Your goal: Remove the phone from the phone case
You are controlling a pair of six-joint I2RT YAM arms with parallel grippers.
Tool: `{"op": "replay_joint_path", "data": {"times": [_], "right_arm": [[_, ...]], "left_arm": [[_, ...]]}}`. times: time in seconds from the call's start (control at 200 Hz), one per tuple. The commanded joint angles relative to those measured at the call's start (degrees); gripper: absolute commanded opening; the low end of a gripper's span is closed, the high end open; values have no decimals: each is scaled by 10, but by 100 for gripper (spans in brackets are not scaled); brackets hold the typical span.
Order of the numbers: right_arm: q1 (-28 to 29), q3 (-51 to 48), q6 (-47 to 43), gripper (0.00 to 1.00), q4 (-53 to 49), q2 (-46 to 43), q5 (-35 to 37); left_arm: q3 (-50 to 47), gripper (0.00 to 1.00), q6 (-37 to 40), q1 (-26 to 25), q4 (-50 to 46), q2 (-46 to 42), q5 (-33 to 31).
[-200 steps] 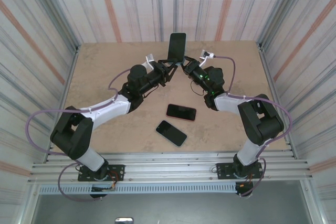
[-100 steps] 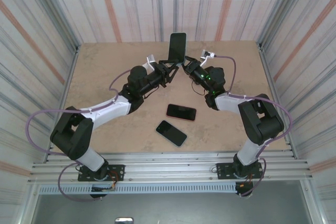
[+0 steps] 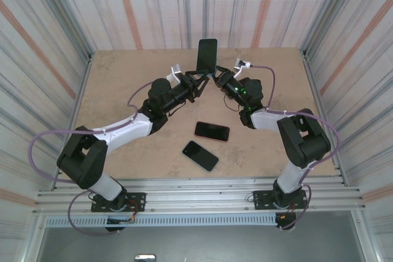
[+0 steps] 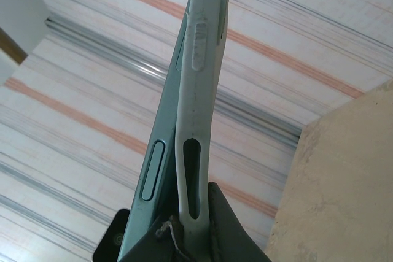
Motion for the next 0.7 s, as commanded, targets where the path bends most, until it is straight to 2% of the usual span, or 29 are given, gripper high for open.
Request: {"op": "replay_joint_path", "data": {"times": [0.0,0.431,0.691], "right_arm": [[1,10,7,0,51,-4,-12],[6,5,0,0,54,0,-18],[-2,0,4,0,63,9,-14]], "left_arm": [[3,42,-1,6,25,9,-8],[21,40,-8,21,35,24,-14],[12,42,-14,6,31,16,6]]}}
